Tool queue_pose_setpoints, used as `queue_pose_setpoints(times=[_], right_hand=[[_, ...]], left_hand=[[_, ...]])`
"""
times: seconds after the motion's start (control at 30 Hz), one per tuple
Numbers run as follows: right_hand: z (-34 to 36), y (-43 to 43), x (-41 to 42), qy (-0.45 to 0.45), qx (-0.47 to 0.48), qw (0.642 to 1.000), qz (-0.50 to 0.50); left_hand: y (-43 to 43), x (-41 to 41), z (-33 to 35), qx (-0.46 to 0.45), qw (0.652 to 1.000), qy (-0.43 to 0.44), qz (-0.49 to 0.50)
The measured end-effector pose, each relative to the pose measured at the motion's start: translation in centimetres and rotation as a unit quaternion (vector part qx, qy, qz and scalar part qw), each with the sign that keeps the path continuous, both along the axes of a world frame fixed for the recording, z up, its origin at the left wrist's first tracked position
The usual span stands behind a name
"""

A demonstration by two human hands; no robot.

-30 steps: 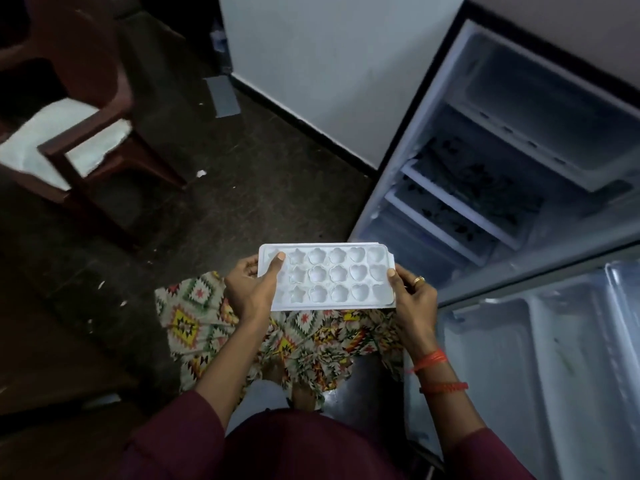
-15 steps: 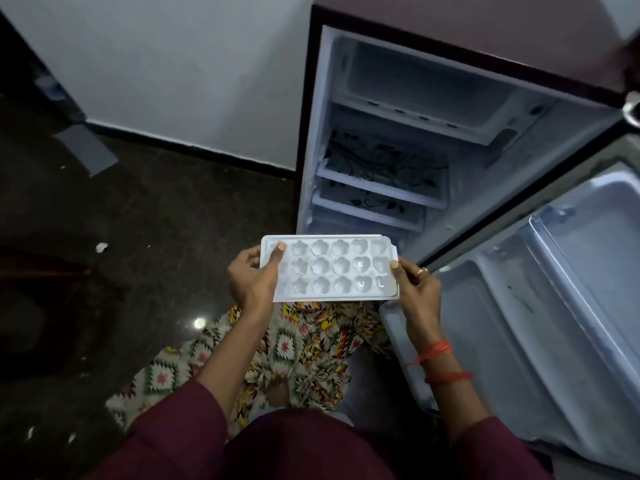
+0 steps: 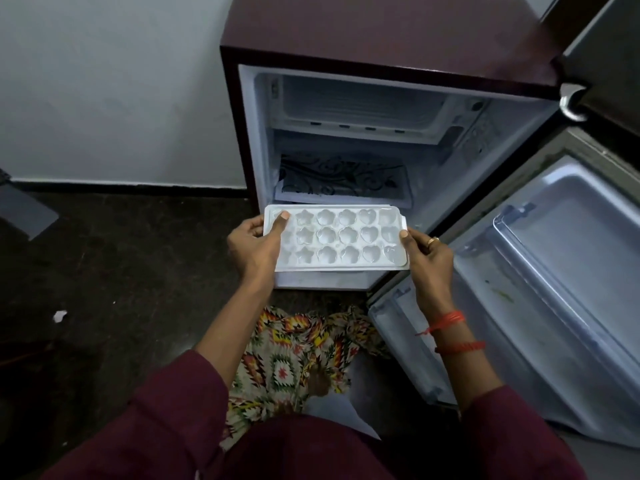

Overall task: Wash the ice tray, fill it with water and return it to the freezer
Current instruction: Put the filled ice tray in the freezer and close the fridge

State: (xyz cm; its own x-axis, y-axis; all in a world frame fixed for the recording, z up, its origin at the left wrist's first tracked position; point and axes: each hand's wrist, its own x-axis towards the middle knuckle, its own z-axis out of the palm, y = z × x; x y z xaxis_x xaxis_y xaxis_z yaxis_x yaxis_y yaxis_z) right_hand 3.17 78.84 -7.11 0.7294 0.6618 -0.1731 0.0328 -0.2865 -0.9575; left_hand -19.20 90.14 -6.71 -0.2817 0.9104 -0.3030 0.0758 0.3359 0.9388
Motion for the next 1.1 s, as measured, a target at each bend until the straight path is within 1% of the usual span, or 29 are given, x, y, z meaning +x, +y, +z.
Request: queue_pose_setpoints(times=[0.23, 0.5, 0.67, 0.8, 1.0, 1.1], right_hand=[[1.5, 4.2, 5.0, -0.002, 0.018, 0.999, -0.027], [2.3, 10.0, 10.5, -0.011, 0.042, 0.998, -0.052], [2.0, 13.8, 12.9, -0.009, 0.052, 0.997, -0.053], [1.6, 16.4, 14.2, 0.022, 0.054, 0.997, -0.055], [1.4, 19.3, 16.0, 0.053, 0.073, 0.994, -0.056], [1.2, 20.4, 16.7, 0.047, 0.089, 0.994, -0.052]], left_hand=[[5.4, 4.8, 1.6, -0.011, 0.999, -0.026, -0.033], [12.0, 10.3, 3.0, 0.001, 0.996, -0.051, -0.071], [15.6, 12.2, 2.8, 0.006, 0.994, -0.062, -0.091], [18.2, 13.0, 2.7, -0.004, 0.991, -0.076, -0.111], [21.4, 14.4, 2.9, 0.023, 0.989, -0.081, -0.125], [22.1, 15.2, 2.7, 0.022, 0.984, -0.082, -0.156]])
